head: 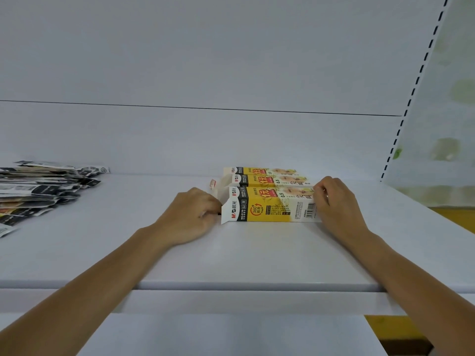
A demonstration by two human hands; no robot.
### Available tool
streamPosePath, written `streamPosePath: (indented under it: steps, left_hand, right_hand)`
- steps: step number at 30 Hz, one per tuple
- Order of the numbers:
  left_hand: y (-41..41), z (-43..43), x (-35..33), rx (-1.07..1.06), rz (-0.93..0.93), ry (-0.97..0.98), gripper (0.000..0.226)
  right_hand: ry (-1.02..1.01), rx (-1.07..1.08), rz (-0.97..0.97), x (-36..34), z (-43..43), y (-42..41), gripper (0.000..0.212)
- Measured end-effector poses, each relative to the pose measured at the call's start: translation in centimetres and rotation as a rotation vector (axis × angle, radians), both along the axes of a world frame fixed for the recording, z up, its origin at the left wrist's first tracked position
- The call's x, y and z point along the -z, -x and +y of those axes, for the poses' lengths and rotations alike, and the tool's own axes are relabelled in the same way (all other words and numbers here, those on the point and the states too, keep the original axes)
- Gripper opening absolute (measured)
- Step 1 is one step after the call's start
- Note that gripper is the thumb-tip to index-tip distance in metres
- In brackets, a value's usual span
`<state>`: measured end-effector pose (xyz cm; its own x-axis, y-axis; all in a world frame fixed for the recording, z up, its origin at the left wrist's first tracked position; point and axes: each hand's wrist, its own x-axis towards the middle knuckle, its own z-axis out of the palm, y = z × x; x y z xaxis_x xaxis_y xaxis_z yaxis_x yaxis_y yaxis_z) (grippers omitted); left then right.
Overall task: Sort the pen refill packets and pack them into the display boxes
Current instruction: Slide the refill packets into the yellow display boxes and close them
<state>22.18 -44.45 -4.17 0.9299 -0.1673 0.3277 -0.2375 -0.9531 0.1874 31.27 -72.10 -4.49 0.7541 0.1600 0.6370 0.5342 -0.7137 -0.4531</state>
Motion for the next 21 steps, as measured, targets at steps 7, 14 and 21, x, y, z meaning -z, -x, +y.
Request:
streamPosePath:
  steps: [7, 14, 21]
  left_hand:
    - [0.1, 0.0, -0.2, -0.135, -0.151, 0.224, 0.051]
    - [0.6, -1.0, -0.3, -0.034, -0.043, 0.003, 0.044]
    - [0.9, -0.6, -1.2, -0.165, -0.114, 0.144, 0.020]
  right_hand:
    - [0.001, 0.000, 0.038, -0.1, 0.0, 0.3, 0.018]
    - [0.011, 0.021, 0.042, -0.3, 0.2, 0.8, 0.017]
    - [0.098, 0.121, 0.078, -1.7, 0.3, 1.3, 0.017]
